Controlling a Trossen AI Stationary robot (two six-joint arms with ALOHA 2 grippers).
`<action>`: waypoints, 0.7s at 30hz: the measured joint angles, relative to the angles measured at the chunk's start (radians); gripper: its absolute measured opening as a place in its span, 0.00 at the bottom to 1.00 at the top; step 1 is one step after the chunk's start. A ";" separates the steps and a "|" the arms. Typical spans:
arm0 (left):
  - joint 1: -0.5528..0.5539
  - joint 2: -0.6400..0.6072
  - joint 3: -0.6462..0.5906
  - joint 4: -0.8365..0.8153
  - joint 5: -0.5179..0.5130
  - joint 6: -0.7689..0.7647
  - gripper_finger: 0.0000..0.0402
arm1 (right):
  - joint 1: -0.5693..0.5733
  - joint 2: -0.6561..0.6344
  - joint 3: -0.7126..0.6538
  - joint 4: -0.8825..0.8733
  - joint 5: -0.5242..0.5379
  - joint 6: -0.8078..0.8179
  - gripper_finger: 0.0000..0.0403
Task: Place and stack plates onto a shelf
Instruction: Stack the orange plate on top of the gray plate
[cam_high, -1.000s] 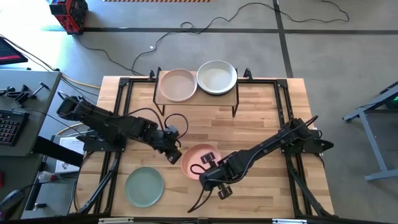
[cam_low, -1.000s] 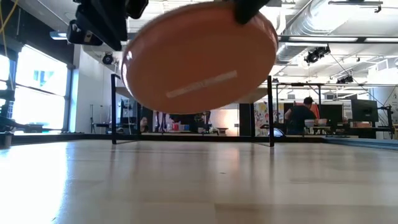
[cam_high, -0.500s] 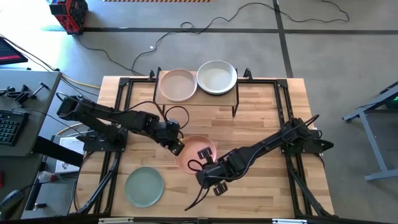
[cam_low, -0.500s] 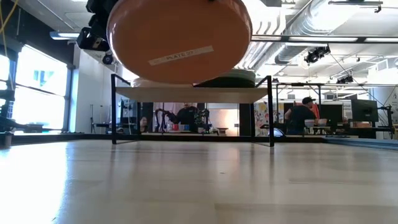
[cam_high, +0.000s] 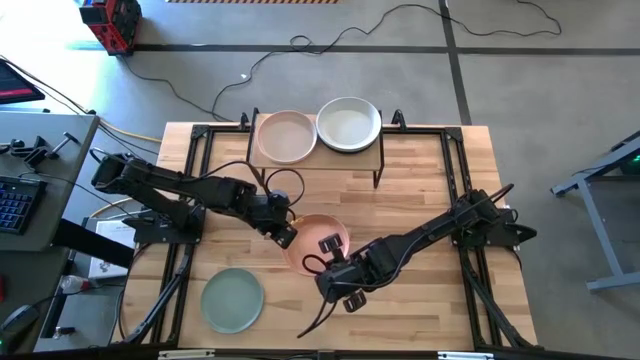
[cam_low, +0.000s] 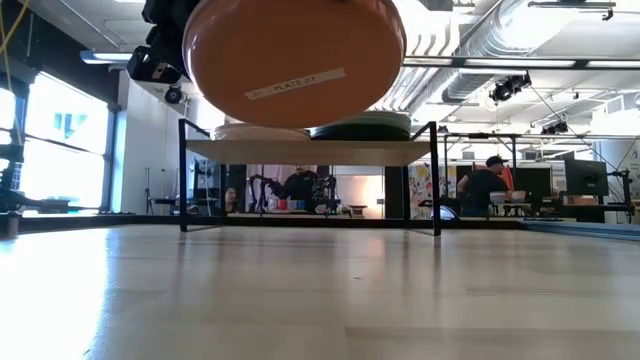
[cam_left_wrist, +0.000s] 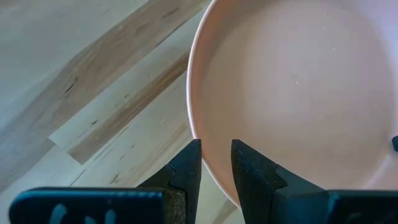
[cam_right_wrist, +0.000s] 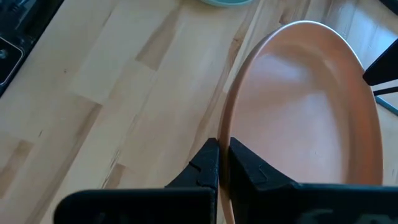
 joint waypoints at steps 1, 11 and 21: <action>0.000 0.000 0.000 0.000 0.000 0.000 0.19 | 0.000 0.000 0.000 0.000 0.000 0.000 0.00; 0.000 0.000 0.000 -0.005 0.000 0.000 0.19 | 0.007 -0.001 0.000 -0.012 -0.017 0.044 0.00; 0.000 0.000 0.000 -0.005 0.000 -0.001 0.19 | 0.024 -0.005 0.000 -0.009 0.047 0.044 0.00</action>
